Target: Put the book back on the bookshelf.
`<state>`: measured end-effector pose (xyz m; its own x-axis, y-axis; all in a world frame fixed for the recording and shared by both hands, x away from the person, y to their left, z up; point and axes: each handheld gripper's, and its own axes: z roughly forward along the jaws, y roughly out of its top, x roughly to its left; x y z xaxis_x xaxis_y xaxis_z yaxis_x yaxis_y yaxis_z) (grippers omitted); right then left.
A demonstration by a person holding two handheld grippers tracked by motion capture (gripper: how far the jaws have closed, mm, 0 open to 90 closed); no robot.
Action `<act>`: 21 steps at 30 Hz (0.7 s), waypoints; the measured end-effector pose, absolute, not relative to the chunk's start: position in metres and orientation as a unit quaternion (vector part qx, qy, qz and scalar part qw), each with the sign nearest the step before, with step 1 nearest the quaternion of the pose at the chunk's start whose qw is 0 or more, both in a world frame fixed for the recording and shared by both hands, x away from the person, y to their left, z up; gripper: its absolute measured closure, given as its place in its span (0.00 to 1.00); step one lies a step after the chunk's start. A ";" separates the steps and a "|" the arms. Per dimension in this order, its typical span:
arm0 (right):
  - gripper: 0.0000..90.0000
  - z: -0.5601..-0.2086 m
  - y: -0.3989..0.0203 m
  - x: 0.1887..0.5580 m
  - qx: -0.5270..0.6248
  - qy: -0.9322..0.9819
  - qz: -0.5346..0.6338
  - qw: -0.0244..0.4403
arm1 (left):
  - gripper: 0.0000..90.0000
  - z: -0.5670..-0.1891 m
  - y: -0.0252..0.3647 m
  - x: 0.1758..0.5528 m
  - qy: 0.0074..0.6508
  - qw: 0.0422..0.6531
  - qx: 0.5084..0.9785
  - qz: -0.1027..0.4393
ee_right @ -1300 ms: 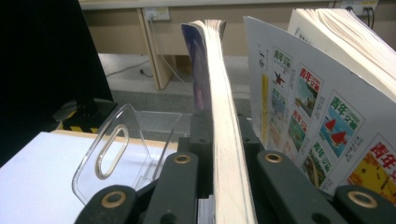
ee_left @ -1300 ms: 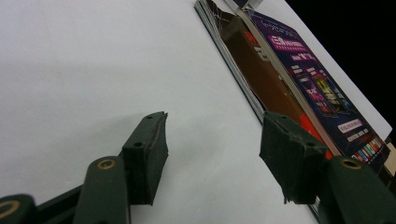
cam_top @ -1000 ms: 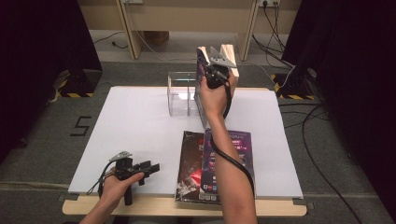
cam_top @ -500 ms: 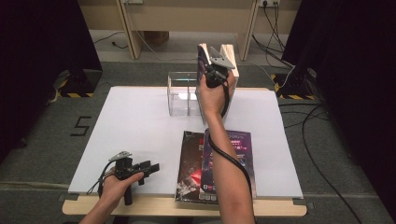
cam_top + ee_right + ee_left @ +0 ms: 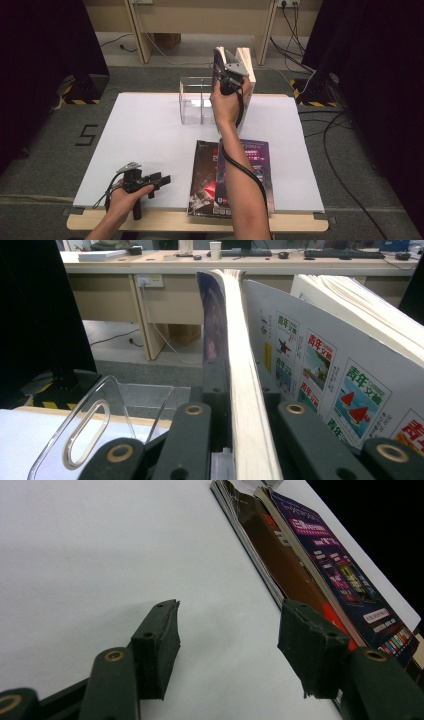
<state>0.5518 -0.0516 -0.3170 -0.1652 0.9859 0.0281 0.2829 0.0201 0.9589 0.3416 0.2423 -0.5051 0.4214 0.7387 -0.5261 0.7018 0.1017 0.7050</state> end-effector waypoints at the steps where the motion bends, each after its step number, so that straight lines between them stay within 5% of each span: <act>1: 0.90 -0.317 -0.052 0.552 0.522 0.608 0.463 0.379 | 0.45 -0.505 0.242 0.342 0.537 0.512 0.670 0.018; 21: 0.81 -0.323 -0.056 0.541 0.518 0.620 0.457 0.371 | 0.45 -0.506 0.239 0.341 0.534 0.512 0.672 0.017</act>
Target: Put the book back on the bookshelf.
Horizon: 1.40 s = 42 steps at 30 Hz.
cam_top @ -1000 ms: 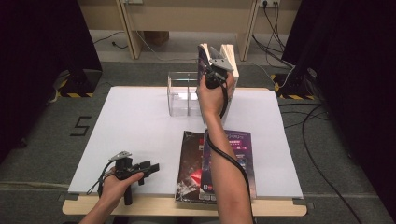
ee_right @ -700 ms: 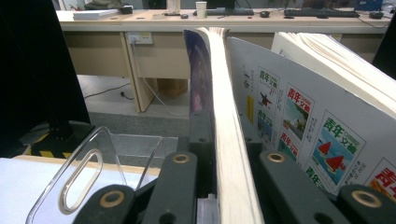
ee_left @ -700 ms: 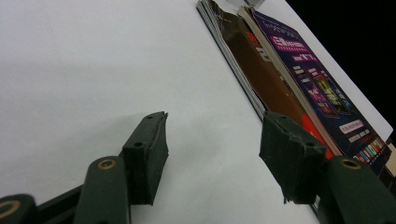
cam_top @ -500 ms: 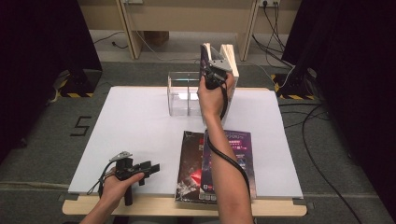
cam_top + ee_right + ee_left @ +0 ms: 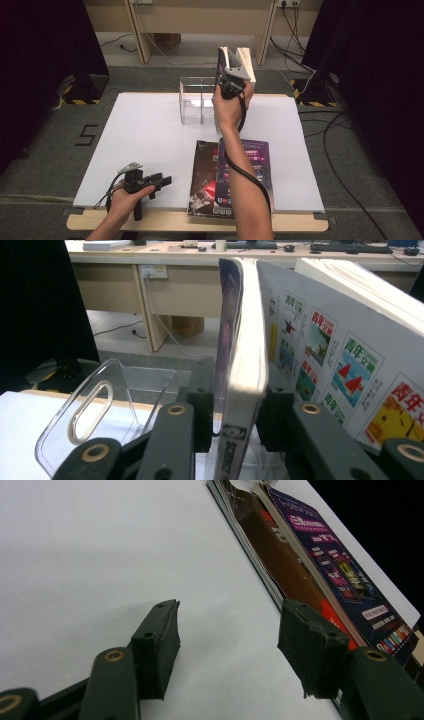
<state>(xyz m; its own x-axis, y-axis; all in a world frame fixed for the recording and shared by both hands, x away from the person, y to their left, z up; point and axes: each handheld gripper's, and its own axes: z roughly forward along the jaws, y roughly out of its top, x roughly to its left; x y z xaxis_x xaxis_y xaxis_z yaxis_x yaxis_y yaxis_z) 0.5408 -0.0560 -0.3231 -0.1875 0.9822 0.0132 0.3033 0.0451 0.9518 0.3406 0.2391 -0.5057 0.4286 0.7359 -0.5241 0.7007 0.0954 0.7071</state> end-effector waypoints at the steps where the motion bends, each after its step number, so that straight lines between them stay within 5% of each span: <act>1: 0.81 -0.324 -0.056 0.540 0.519 0.621 0.457 0.370 | 0.45 -0.506 0.239 0.341 0.534 0.512 0.672 0.017; 42: 0.75 -0.326 -0.068 0.508 0.504 0.642 0.454 0.359 | 0.45 -0.506 0.233 0.339 0.529 0.508 0.680 0.016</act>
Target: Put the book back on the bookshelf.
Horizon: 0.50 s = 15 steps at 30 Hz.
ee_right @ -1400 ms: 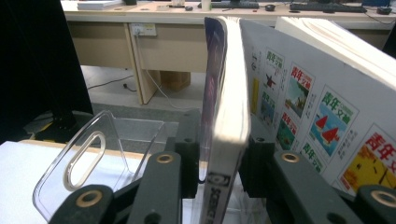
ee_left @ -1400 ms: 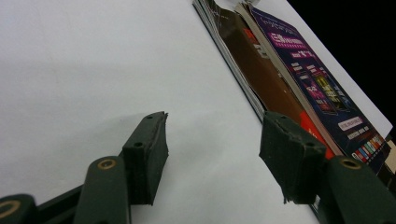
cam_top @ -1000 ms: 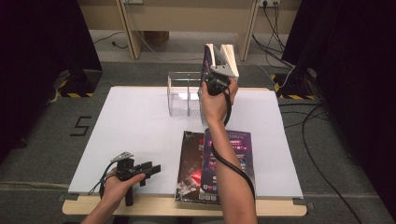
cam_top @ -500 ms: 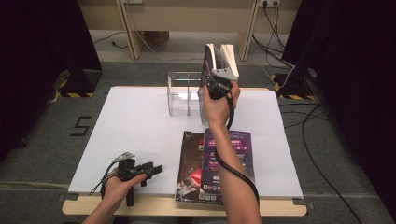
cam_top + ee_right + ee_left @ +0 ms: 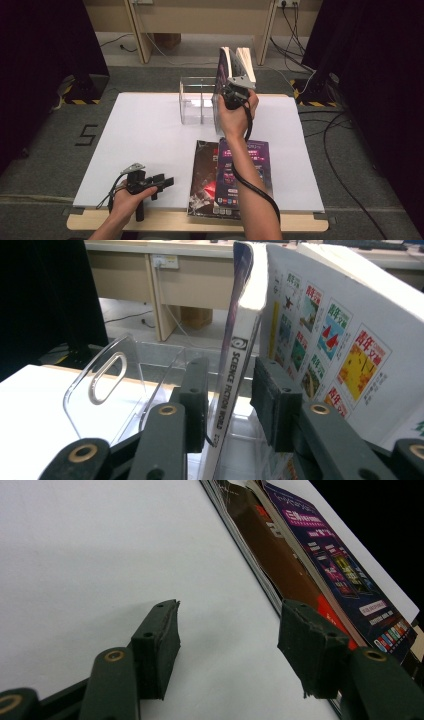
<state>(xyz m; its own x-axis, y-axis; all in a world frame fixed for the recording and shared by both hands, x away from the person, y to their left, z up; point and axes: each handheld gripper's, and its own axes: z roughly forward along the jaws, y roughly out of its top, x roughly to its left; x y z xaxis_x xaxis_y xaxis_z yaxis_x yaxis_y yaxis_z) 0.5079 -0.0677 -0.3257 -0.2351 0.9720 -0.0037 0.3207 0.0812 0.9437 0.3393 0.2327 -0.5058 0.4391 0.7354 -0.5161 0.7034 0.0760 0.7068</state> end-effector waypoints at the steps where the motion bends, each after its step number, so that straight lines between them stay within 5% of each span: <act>1: 0.75 -0.326 -0.068 0.508 0.503 0.643 0.454 0.358 | 0.45 -0.506 0.233 0.339 0.529 0.508 0.680 0.016; 15: 0.75 -0.328 -0.075 0.499 0.506 0.650 0.460 0.332 | 0.45 -0.506 0.232 0.339 0.529 0.509 0.679 0.016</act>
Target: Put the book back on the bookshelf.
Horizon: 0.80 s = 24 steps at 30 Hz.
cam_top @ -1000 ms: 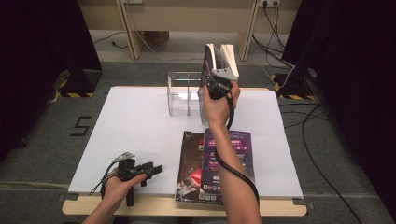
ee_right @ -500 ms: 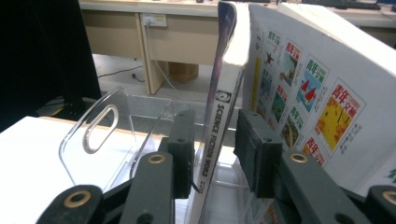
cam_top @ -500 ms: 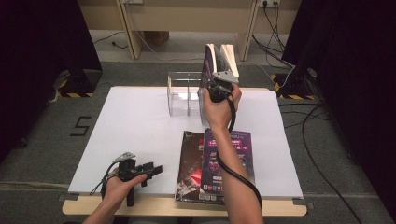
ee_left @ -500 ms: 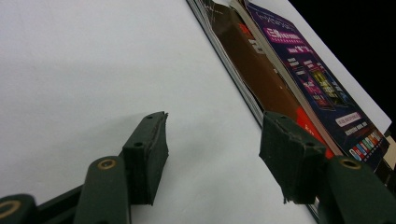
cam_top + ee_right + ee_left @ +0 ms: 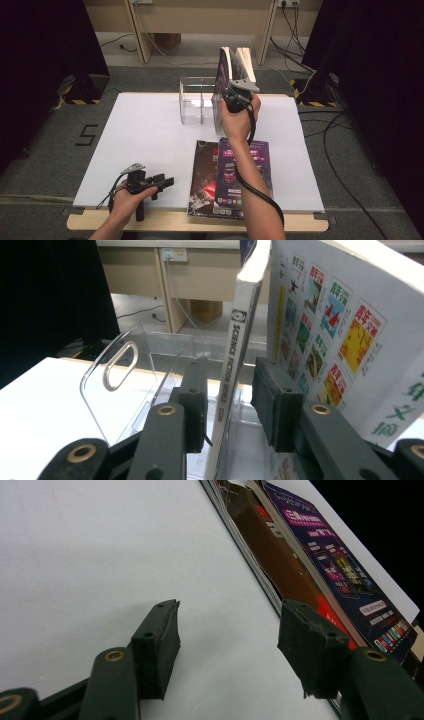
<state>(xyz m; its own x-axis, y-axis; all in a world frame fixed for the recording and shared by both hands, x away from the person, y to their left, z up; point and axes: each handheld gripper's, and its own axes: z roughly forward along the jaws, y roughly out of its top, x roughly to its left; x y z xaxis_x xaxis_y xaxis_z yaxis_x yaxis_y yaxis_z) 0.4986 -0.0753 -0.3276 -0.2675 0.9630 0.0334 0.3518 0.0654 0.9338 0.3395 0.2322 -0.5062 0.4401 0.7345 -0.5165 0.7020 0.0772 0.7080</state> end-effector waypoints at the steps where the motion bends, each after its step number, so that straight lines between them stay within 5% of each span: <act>1: 0.75 -0.328 -0.076 0.498 0.508 0.649 0.461 0.329 | 0.45 -0.506 0.232 0.339 0.529 0.507 0.680 0.016; 24: 0.71 -0.338 -0.092 0.481 0.515 0.667 0.458 0.282 | 0.45 -0.502 0.230 0.342 0.523 0.513 0.681 0.020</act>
